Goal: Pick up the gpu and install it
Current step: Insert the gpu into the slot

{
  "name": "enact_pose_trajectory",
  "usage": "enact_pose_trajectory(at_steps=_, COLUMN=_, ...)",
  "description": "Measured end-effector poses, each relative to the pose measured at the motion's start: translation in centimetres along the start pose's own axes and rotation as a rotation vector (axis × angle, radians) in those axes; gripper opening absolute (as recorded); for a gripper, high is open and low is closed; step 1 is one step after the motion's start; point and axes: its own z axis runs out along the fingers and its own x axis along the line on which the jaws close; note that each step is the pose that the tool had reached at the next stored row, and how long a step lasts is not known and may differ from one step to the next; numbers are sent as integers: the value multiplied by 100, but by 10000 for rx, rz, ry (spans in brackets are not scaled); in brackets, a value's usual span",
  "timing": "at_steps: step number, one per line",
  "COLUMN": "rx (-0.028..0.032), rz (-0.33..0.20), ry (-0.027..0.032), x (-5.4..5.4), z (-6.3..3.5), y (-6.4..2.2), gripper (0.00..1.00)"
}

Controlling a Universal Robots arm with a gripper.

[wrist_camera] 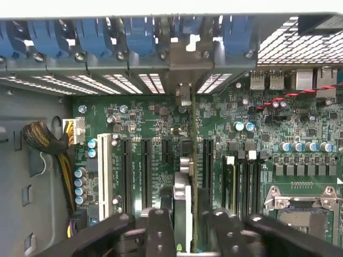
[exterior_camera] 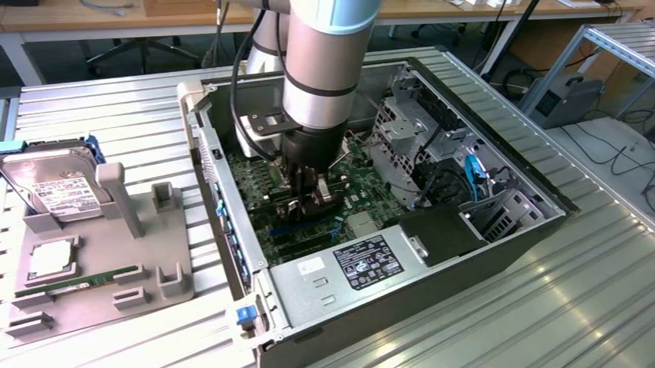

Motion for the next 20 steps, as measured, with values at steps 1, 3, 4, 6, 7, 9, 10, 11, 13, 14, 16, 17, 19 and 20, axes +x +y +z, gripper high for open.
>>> enact_pose_trajectory(at_steps=1, rx=-1, rz=0, ry=1, x=0, z=-1, y=0, gripper=34)
enact_pose_trajectory(at_steps=3, rx=-3, rz=0, ry=3, x=0, z=-2, y=0, gripper=40)
enact_pose_trajectory(at_steps=4, rx=-2, rz=0, ry=2, x=0, z=-1, y=0, gripper=40)
enact_pose_trajectory(at_steps=6, rx=-4, rz=-1, ry=11, x=0, z=-16, y=0, gripper=40)
enact_pose_trajectory(at_steps=7, rx=-3, rz=-1, ry=10, x=-1, z=-41, y=1, gripper=40)
enact_pose_trajectory(at_steps=9, rx=-3, rz=1, ry=10, x=-9, z=-110, y=3, gripper=40)
enact_pose_trajectory(at_steps=10, rx=-2, rz=0, ry=13, x=-14, z=-150, y=3, gripper=40)
enact_pose_trajectory(at_steps=11, rx=-3, rz=1, ry=26, x=-20, z=-186, y=4, gripper=40)
enact_pose_trajectory(at_steps=13, rx=-3, rz=1, ry=54, x=-38, z=-256, y=5, gripper=40)
enact_pose_trajectory(at_steps=14, rx=-3, rz=2, ry=68, x=-48, z=-285, y=6, gripper=40)
enact_pose_trajectory(at_steps=16, rx=-2, rz=2, ry=103, x=-65, z=-333, y=6, gripper=40)
enact_pose_trajectory(at_steps=17, rx=-1, rz=2, ry=117, x=-74, z=-347, y=3, gripper=40)
enact_pose_trajectory(at_steps=19, rx=-59, rz=1, ry=120, x=-75, z=-352, y=-32, gripper=39)
enact_pose_trajectory(at_steps=20, rx=-190, rz=-4, ry=122, x=-75, z=-354, y=-106, gripper=26)
